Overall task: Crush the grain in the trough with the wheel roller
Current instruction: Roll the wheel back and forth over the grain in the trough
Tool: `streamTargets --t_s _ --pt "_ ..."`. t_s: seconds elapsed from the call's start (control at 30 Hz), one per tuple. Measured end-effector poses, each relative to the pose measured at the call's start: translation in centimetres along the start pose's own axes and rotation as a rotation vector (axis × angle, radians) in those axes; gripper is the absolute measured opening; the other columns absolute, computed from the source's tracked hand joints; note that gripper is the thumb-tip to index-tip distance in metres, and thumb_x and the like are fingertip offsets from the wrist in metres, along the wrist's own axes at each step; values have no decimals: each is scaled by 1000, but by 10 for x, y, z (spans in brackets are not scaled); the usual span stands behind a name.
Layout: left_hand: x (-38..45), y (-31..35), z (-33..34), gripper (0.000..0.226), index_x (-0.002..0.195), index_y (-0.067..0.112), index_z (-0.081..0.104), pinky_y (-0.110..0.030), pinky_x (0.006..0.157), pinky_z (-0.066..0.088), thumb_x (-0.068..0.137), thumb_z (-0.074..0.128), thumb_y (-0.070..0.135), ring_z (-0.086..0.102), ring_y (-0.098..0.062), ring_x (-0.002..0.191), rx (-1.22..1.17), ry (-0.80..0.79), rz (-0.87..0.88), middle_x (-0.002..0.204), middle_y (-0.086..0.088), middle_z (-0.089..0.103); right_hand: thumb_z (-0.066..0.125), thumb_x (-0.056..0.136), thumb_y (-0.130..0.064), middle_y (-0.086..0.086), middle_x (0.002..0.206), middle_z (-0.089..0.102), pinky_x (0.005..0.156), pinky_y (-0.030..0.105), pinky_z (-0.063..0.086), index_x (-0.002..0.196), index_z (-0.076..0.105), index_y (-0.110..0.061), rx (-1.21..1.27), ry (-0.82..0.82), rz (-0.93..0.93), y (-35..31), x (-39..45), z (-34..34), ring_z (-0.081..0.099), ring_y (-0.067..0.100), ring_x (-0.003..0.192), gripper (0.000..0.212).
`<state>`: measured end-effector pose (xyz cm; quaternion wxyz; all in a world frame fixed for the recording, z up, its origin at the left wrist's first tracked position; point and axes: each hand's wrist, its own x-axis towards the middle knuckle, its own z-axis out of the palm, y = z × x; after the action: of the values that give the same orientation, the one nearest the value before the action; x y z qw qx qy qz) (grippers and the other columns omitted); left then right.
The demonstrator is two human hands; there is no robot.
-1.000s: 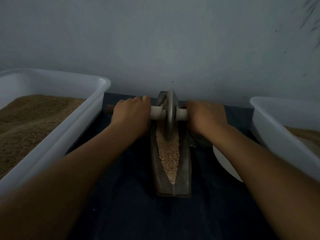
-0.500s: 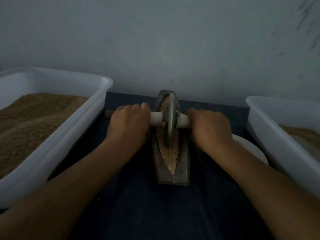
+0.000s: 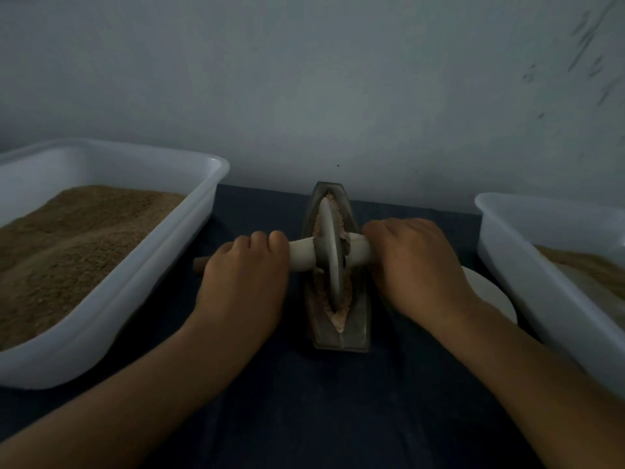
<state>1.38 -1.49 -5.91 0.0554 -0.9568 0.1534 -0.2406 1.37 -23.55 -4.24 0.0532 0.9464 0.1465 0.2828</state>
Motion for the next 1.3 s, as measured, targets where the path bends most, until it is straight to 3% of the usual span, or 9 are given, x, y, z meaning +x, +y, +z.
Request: streamTargets --t_s 0.07,0.13,0.3,0.43,0.7,0.87,1.1,1.2,1.3 --pt "3 2 3 33 105 23 37 -27 68 31 88 62 36 54 -14 86 19 -7 -15 102 2 56 69 76 -13 4 81 63 67 31 27 84 58 -15 -1 -65 -27 9 13 10 56 26 74 13" --pt "13 2 6 35 105 22 37 -29 68 33 87 64 37 55 -15 87 7 -24 -17 103 0 56 69 76 -24 1 89 65 65 31 27 95 60 -19 -43 -135 -25 18 25 21 59 26 80 22" --pt "57 0 20 42 111 18 42 -38 81 43 82 70 31 59 -24 98 -41 -95 16 110 -6 58 69 79 -28 2 100 66 68 35 46 119 55 -24 -1 -228 80 31 39 43 62 27 87 43" --pt "99 -6 29 42 114 16 45 -44 86 41 83 70 30 56 -30 106 -75 -150 59 116 -10 58 67 81 -27 5 100 64 64 34 46 113 55 -25 6 -290 203 40 50 54 60 29 87 34" --pt "127 -8 40 36 111 17 50 -37 75 33 84 70 28 60 -31 99 -103 -144 34 109 -9 61 69 84 -33 6 110 65 65 31 39 112 64 -23 -16 -442 262 46 84 59 62 27 95 30" --pt "98 -6 37 35 108 17 48 -35 71 36 84 70 28 62 -26 90 -87 -117 4 102 -7 63 69 82 -30 7 98 66 60 28 33 101 63 -19 -51 -269 215 32 61 49 62 29 87 22" --pt "37 -2 21 38 103 22 44 -29 71 34 80 73 32 59 -17 86 -51 28 36 100 0 60 70 80 -21 3 73 60 57 31 25 82 58 -16 -62 -28 100 7 4 19 52 24 61 13" --pt "19 0 7 40 104 23 45 -30 78 43 78 73 35 58 -16 86 -54 66 66 100 1 60 70 77 -16 4 72 59 60 31 28 83 59 -14 10 4 93 3 -15 7 51 23 63 13" --pt "6 -1 -2 37 104 24 44 -28 76 41 81 70 38 57 -14 84 -37 53 59 99 3 59 71 71 -12 5 74 60 63 31 29 84 62 -13 53 51 67 1 -21 -2 55 26 66 16"
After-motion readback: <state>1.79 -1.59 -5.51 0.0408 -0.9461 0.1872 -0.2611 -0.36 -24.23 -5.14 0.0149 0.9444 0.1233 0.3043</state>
